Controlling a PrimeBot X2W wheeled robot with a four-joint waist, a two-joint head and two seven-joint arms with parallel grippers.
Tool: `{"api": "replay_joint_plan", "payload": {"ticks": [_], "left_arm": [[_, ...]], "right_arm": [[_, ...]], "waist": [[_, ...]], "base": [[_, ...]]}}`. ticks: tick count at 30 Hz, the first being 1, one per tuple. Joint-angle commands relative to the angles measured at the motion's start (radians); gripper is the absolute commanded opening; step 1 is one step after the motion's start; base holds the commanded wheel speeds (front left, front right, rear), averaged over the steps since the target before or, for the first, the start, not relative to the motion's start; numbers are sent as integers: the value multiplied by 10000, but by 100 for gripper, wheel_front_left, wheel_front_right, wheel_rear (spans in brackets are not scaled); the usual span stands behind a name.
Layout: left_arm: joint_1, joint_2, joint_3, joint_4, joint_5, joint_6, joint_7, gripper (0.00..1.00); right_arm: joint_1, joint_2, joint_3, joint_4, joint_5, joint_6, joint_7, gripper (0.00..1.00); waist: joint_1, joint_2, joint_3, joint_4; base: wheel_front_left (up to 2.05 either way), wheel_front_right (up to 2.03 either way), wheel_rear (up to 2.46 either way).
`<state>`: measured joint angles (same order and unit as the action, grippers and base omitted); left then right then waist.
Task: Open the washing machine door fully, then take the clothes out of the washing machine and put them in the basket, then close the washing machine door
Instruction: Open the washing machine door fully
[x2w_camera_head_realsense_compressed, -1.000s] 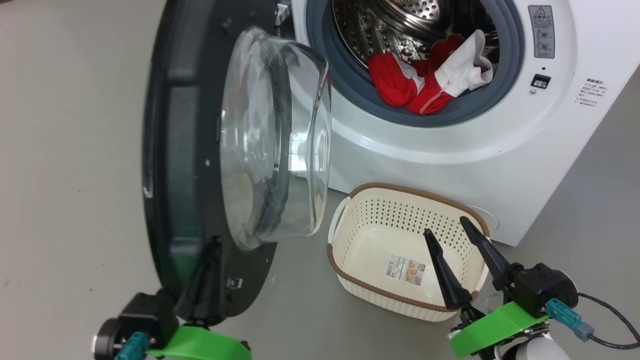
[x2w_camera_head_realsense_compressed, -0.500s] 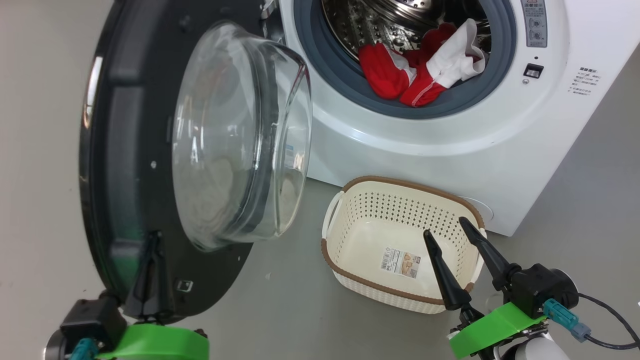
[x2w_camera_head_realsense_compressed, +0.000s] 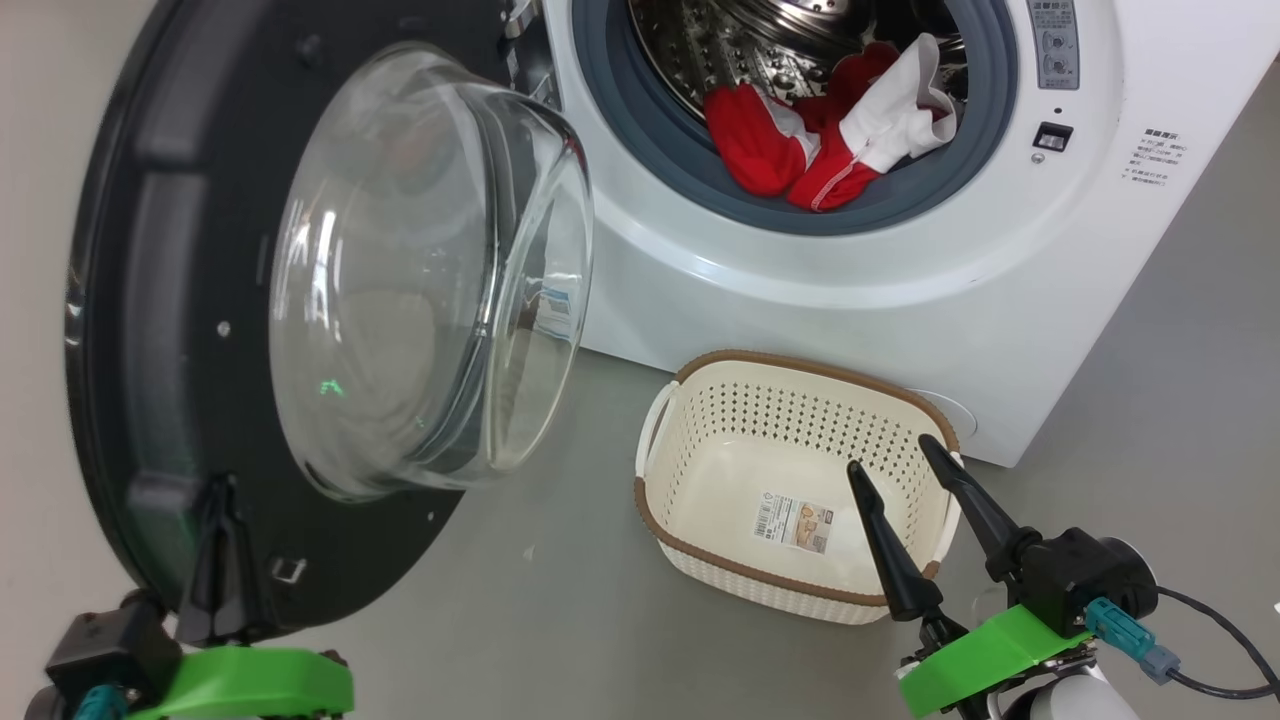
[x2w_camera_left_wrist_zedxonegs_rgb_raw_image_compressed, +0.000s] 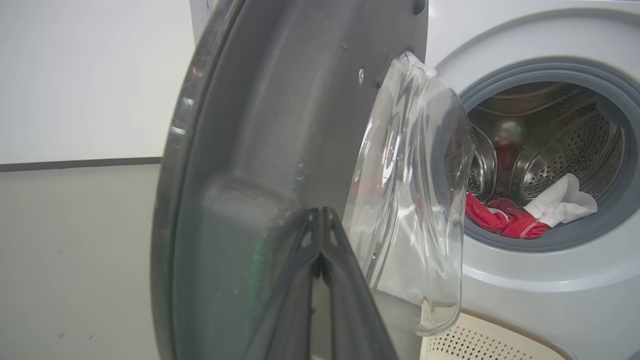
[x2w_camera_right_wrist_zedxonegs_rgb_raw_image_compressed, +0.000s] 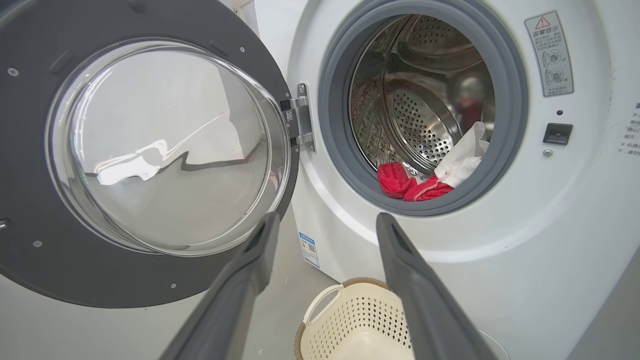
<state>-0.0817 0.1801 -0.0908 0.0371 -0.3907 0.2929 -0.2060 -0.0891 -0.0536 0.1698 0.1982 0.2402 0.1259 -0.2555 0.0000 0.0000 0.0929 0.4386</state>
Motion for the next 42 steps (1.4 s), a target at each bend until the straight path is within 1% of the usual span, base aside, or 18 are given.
{"api": "replay_joint_plan", "payload": {"ticks": [1,10,26,31,42], "left_arm": [[-401,379,652,-39,-120,178,-141,0],[-806,582,1238,633,-361,78,-394,0],[-1592,796,2199,1749,-238,-125,-552,0],[-1747,794,2604,2111,-143,-331,-555,0],[-2391,690,3565,3215,-36,-989,-556,0]], "right_arm": [[-275,34,200,-217,-100,48,-63,100],[-304,34,167,-256,-262,48,-63,100],[-398,34,221,-237,-341,48,-63,100],[-409,34,213,-228,-329,48,-63,100],[-439,34,259,-200,-411,48,-63,100]], "waist": [[0,0,10,-20],[0,0,198,-106],[0,0,359,-321],[0,0,353,-381],[0,0,433,-614]], "base": [[0,0,0],[0,0,0],[0,0,0],[0,0,0],[0,0,0]]}}
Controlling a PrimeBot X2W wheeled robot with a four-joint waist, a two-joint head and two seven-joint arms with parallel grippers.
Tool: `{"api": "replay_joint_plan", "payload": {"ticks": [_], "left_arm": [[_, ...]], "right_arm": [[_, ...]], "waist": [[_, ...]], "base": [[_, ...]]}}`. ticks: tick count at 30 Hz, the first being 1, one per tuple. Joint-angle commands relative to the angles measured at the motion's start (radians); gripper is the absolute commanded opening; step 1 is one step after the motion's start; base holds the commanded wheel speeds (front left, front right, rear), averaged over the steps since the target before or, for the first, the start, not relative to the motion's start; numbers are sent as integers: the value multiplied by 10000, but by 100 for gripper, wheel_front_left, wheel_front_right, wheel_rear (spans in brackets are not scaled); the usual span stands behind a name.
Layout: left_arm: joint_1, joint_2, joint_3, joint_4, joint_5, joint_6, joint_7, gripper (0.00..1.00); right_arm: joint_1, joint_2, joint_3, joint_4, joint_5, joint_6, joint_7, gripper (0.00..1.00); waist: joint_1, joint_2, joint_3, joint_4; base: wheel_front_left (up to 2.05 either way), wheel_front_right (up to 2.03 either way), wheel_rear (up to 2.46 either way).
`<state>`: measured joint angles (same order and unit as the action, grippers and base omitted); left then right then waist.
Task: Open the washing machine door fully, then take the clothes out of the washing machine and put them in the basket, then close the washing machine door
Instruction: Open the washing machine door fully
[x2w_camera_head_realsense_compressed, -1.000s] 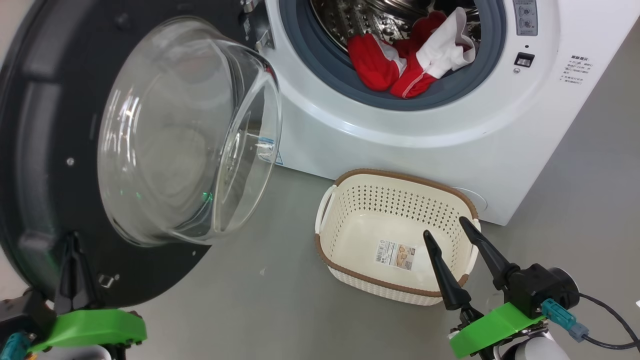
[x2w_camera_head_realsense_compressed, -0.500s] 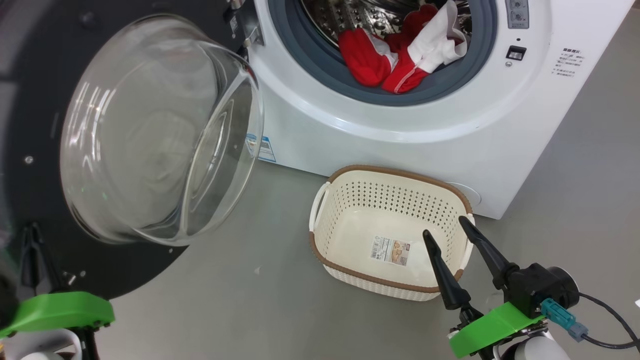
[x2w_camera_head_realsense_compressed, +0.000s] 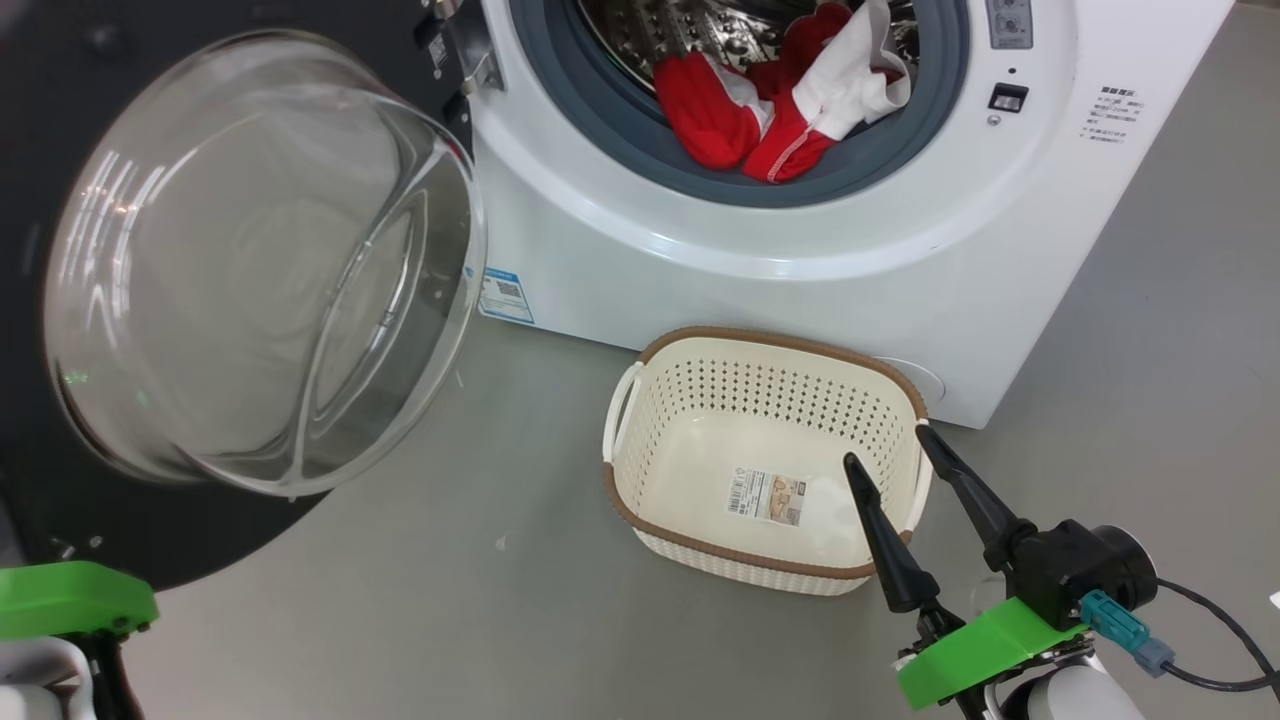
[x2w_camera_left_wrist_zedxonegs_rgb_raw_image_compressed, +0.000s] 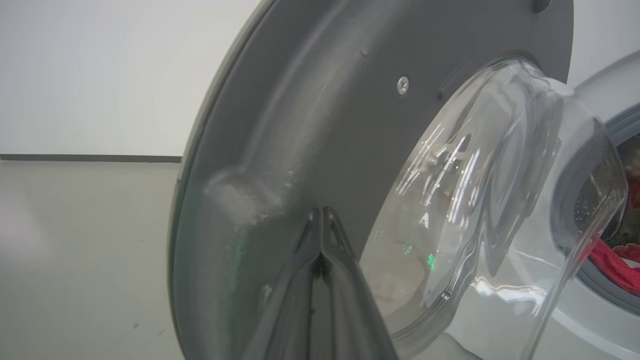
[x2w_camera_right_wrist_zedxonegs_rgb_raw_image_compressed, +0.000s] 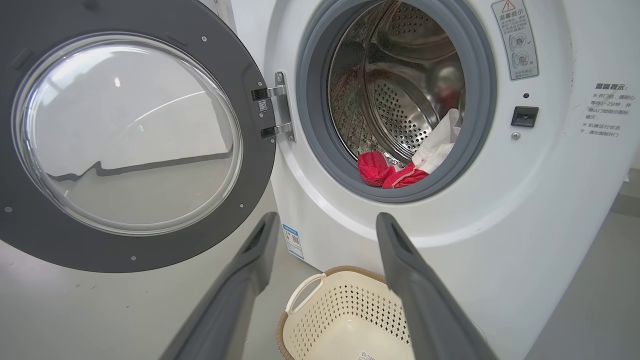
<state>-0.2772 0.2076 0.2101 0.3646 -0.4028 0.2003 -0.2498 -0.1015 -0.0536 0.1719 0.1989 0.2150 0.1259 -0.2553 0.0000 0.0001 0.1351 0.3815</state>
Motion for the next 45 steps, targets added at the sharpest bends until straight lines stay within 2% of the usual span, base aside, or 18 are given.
{"api": "replay_joint_plan", "payload": {"ticks": [1,6,21,31,38,39,40,41,42,45], "left_arm": [[-502,404,649,42,104,-127,-119,0],[-841,433,1083,568,220,-441,-119,0],[-1798,717,2128,1696,865,-890,-120,0],[-1985,373,2585,1760,1397,-1187,-120,0],[-1802,-52,2619,945,1840,-1412,-120,0],[-1757,-121,2625,700,1899,-1437,-120,10],[-1700,-191,2627,421,1970,-1452,-120,39],[-1651,-278,2633,110,2022,-1471,-120,82],[-1599,-375,2629,-210,2063,-1502,-120,100],[-1428,-661,2546,-1247,2190,-1631,-120,100]], "right_arm": [[-311,34,243,-206,-163,48,-65,100],[-278,34,230,-231,-174,48,-65,100],[-400,34,205,-321,-336,48,-26,100],[-524,34,172,-382,-375,48,21,100],[-592,34,89,-331,-290,48,2,100],[-617,34,79,-322,-277,48,-3,100],[-639,34,66,-311,-261,48,-8,100],[-656,34,45,-303,-244,48,-14,100],[-673,34,17,-295,-232,48,-19,100],[-718,34,-103,-267,-183,48,-36,100]], "waist": [[0,-1,11,-67],[0,-1,8,-151],[0,-1,374,-299],[0,-1,564,-408],[0,-1,546,-582],[0,-1,537,-638],[0,-1,528,-701],[0,-1,520,-765],[0,-1,508,-832],[0,-1,451,-1062]], "base": [[0,0,0],[0,0,0],[0,0,0],[0,0,0],[0,0,0],[0,0,0],[0,0,0],[0,0,0],[0,0,0],[0,0,0]]}}
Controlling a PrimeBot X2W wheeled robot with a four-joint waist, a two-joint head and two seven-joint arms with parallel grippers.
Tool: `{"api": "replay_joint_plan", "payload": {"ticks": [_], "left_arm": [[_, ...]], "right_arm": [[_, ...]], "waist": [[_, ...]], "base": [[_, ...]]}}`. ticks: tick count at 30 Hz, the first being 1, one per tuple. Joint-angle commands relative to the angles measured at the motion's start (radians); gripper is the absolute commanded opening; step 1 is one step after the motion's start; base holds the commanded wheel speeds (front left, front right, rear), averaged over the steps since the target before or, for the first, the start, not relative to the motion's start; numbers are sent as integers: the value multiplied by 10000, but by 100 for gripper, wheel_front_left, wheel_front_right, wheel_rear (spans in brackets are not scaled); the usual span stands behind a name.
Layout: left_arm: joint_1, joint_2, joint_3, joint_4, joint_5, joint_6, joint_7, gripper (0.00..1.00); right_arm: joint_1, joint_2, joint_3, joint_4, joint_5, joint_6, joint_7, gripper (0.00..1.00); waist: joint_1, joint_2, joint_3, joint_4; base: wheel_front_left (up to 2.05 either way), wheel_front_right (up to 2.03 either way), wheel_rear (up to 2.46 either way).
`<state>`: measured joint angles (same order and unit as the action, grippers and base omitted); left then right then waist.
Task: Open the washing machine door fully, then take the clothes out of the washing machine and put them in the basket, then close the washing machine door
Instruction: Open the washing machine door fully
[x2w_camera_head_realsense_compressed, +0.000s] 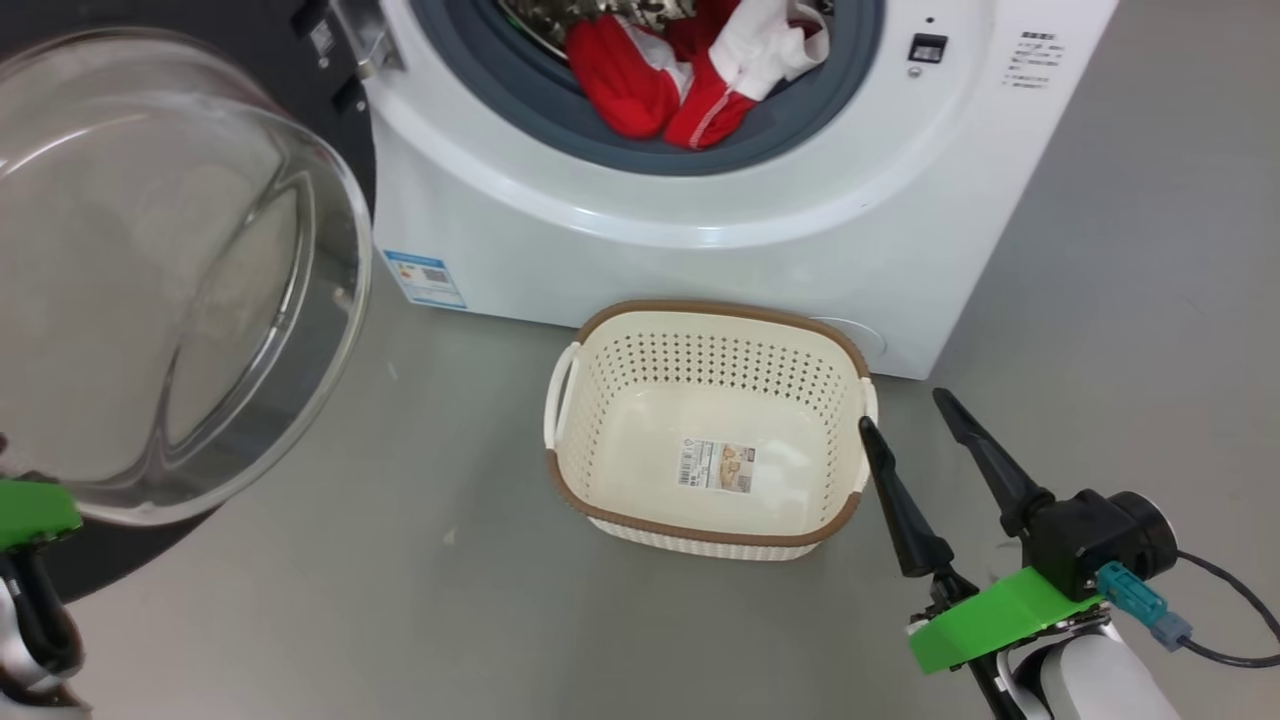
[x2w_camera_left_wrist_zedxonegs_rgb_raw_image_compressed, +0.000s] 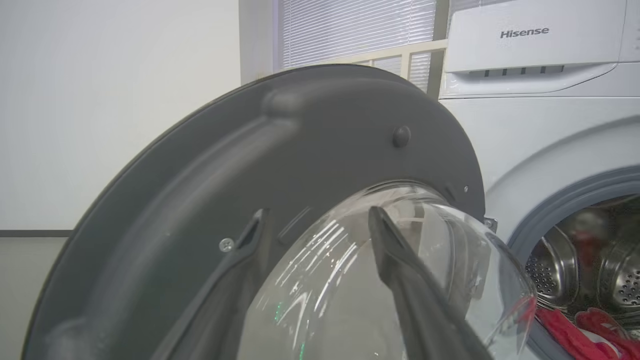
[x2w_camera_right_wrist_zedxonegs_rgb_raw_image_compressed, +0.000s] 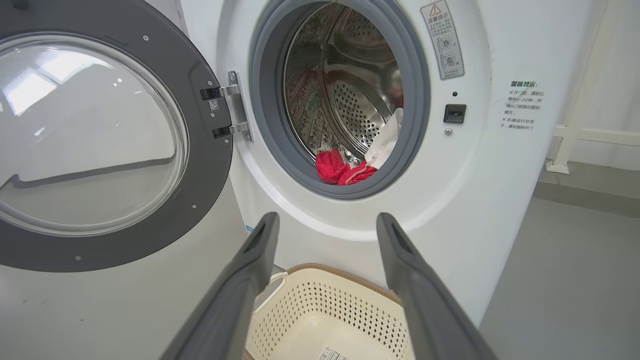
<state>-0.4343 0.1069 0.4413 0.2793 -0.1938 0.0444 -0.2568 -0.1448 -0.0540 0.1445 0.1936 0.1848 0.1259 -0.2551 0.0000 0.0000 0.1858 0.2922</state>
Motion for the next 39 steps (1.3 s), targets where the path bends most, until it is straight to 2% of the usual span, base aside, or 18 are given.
{"api": "replay_joint_plan", "payload": {"ticks": [1,8,12,16,24,39], "left_arm": [[197,255,187,-745,132,-120,-49,100],[498,-201,-415,-2764,176,-538,-49,100],[929,-427,-1554,-3602,-359,-1199,104,100],[1318,-482,-2431,-3794,-685,-1436,470,100],[2385,-543,-3219,-3819,-1446,-1389,1008,100],[4204,-251,-3485,-3516,-1043,-1400,841,100]], "right_arm": [[-298,38,115,-211,134,48,-43,100],[-439,38,-311,-216,154,48,-61,100],[-592,38,-781,-337,146,48,-64,100],[-674,38,-1099,-425,85,48,-65,100],[-502,38,-1308,-597,99,48,-65,100],[750,38,-1494,-920,128,48,-66,100]], "waist": [[0,0,-78,-251],[0,0,-205,-716],[0,0,-284,-1065],[0,0,-399,-1365],[0,0,-889,-2060],[0,0,-1893,-2778]], "base": [[0,0,0],[0,0,0],[0,0,0],[0,0,0],[0,0,0],[0,0,0]]}}
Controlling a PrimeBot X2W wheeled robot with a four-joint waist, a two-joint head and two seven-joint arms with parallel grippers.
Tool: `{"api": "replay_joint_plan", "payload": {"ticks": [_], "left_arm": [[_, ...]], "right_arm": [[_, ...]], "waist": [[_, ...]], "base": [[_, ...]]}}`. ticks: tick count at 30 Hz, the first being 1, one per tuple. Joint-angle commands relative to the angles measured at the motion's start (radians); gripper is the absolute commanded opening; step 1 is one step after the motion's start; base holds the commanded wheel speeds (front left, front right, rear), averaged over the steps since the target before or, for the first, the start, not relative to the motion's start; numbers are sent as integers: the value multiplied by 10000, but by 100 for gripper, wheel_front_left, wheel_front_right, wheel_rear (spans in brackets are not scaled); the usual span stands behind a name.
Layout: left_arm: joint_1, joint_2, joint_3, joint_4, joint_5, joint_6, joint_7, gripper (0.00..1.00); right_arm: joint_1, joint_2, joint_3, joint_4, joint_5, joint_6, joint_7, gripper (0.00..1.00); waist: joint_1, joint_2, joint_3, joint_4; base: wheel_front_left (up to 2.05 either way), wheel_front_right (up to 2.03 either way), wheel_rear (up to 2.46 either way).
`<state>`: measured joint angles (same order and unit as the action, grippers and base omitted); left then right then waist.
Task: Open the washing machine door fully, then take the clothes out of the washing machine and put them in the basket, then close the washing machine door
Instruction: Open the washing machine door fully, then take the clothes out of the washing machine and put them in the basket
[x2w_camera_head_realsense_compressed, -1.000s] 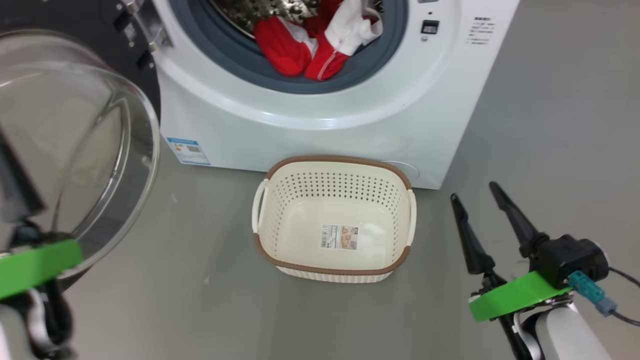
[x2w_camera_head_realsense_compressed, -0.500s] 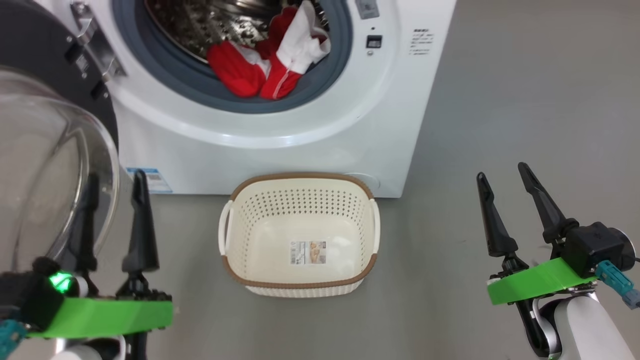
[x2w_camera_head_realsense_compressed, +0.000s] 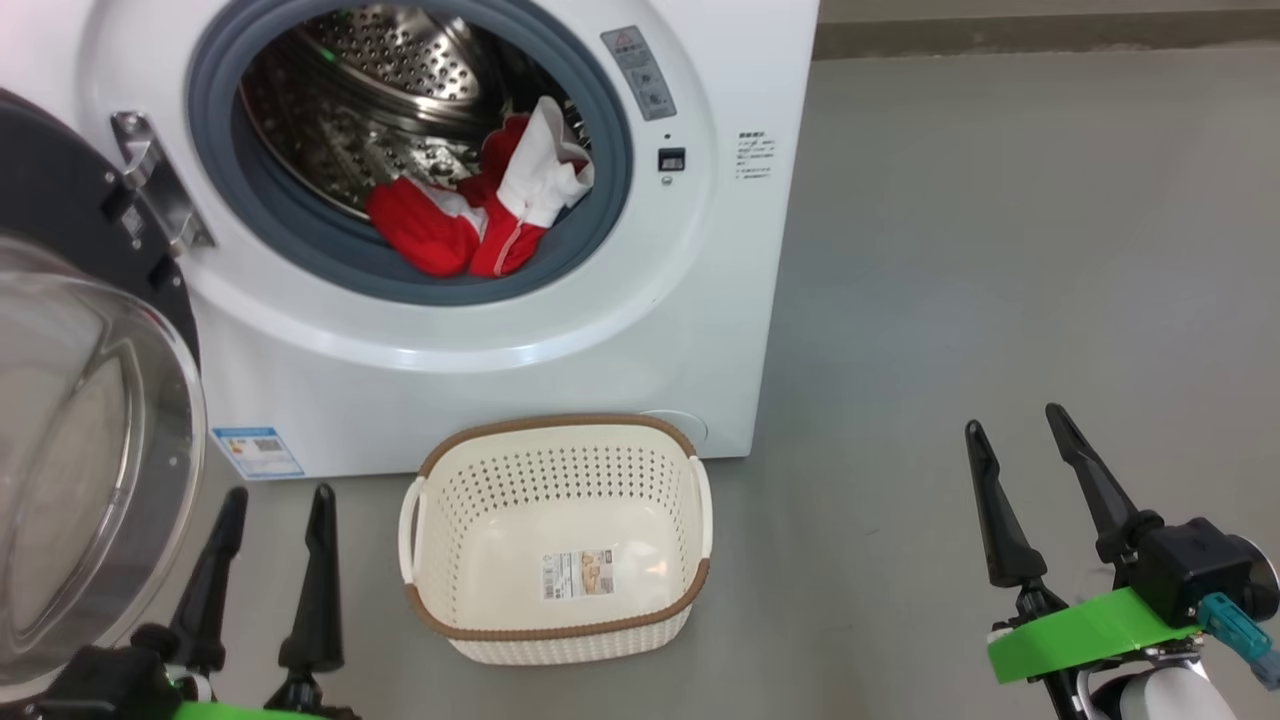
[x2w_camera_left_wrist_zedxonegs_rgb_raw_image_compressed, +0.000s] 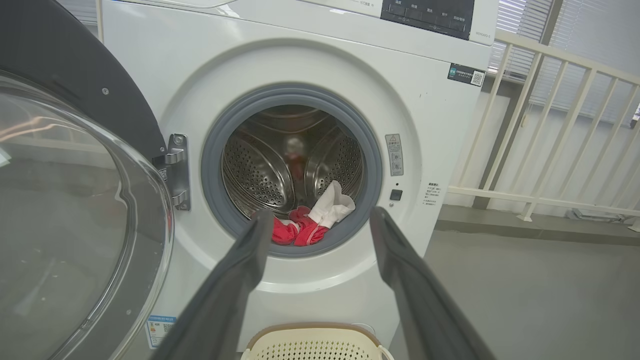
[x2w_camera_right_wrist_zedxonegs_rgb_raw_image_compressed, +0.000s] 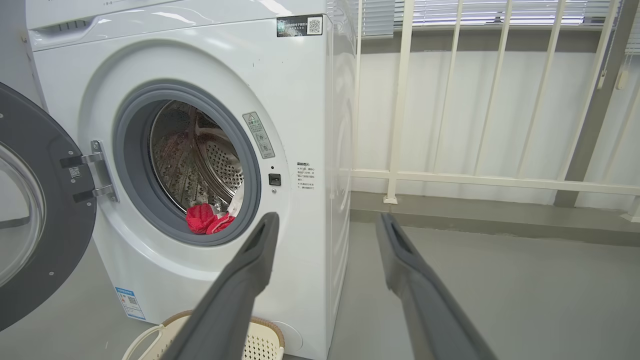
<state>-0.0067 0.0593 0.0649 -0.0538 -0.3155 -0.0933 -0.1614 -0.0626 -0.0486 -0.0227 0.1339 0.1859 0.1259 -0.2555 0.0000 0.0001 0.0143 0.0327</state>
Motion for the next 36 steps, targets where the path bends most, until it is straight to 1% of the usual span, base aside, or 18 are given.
{"api": "replay_joint_plan", "payload": {"ticks": [1,4,10,17,25,36], "left_arm": [[14,263,254,-167,236,-24,-144,100],[261,296,228,-124,315,-16,-276,100],[710,329,234,-92,501,144,-461,100],[930,310,176,-118,598,272,-566,100],[1045,295,101,-90,655,423,-631,100],[961,419,77,-86,741,602,-591,100]], "right_arm": [[-11,-16,173,-367,118,48,-62,100],[176,-16,119,-504,120,48,-62,100],[574,-16,-26,-674,198,48,-62,100],[827,-16,49,-741,249,48,-62,100],[1013,-16,93,-803,283,48,-62,100],[963,-16,54,-793,258,48,-62,100]], "waist": [[0,-1,-201,-210],[0,-1,-290,-266],[0,-1,-415,-315],[0,-1,-388,-258],[0,-1,-335,-229],[0,-1,-352,-209]], "base": [[0,0,0],[0,0,0],[0,0,0],[0,0,0],[0,0,0],[0,0,0]]}}
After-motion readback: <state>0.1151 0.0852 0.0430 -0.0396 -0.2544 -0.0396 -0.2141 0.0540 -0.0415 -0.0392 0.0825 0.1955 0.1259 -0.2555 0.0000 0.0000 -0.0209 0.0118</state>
